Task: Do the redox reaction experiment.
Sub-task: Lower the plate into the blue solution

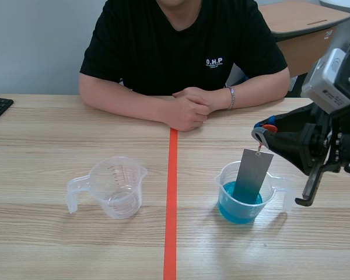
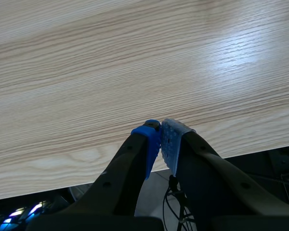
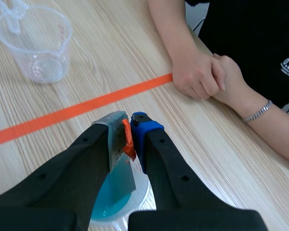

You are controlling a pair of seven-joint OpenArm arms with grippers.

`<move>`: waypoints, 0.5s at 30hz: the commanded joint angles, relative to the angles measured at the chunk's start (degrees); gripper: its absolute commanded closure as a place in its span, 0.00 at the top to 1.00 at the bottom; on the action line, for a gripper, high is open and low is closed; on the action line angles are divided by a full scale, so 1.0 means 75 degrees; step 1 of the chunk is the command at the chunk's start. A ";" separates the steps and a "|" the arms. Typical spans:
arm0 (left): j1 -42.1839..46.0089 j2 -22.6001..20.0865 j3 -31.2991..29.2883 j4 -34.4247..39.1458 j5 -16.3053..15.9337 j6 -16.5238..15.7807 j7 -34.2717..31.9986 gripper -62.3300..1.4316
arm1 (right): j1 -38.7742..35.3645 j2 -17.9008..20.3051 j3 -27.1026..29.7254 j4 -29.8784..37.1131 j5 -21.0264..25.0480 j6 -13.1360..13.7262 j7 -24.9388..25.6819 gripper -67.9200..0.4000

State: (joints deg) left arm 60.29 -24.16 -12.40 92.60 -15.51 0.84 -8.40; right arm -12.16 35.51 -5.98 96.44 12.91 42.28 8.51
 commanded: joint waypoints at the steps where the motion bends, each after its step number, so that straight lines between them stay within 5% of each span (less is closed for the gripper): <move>1: 0.0000 -0.0041 0.0020 0.0050 -0.0050 -0.0015 -0.0105 0.10 | 0.0134 0.0082 -0.0070 0.0026 -0.0093 0.0058 -0.0023 0.03; 15: -0.0003 -0.0041 0.0020 0.0050 -0.0050 -0.0015 -0.0099 0.10 | 0.0204 0.0003 -0.0251 -0.0067 -0.0300 0.0058 0.0009 0.03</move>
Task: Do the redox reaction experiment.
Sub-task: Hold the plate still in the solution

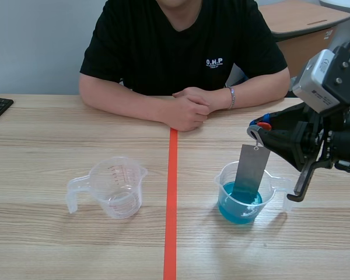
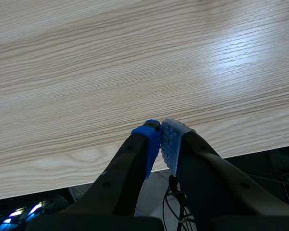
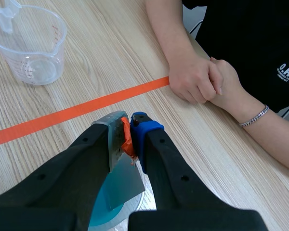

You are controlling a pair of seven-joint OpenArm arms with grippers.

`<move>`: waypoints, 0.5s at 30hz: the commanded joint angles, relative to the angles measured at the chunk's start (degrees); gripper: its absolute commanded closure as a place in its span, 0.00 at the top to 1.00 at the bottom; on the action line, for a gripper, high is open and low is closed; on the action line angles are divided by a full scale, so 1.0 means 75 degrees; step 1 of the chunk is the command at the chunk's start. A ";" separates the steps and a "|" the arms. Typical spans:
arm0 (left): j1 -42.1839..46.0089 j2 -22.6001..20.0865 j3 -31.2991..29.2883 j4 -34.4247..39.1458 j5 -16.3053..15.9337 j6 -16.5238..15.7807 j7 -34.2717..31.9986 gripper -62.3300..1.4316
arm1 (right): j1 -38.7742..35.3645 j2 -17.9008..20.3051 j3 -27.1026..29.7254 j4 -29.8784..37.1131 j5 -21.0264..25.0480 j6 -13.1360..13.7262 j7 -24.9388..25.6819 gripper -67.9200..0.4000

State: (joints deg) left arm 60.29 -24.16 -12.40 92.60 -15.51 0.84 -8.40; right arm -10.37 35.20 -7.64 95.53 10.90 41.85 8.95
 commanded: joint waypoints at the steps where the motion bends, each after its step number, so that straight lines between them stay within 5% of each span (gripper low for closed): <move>1: -0.0003 -0.0041 0.0020 0.0050 -0.0050 -0.0015 -0.0099 0.10 | -0.0035 0.0044 -0.0029 0.0055 -0.0032 0.0117 -0.0050 0.03; 15: -0.0003 -0.0044 0.0020 0.0050 -0.0050 -0.0015 -0.0099 0.10 | -0.0035 0.0047 -0.0029 0.0055 -0.0032 0.0117 0.0061 0.03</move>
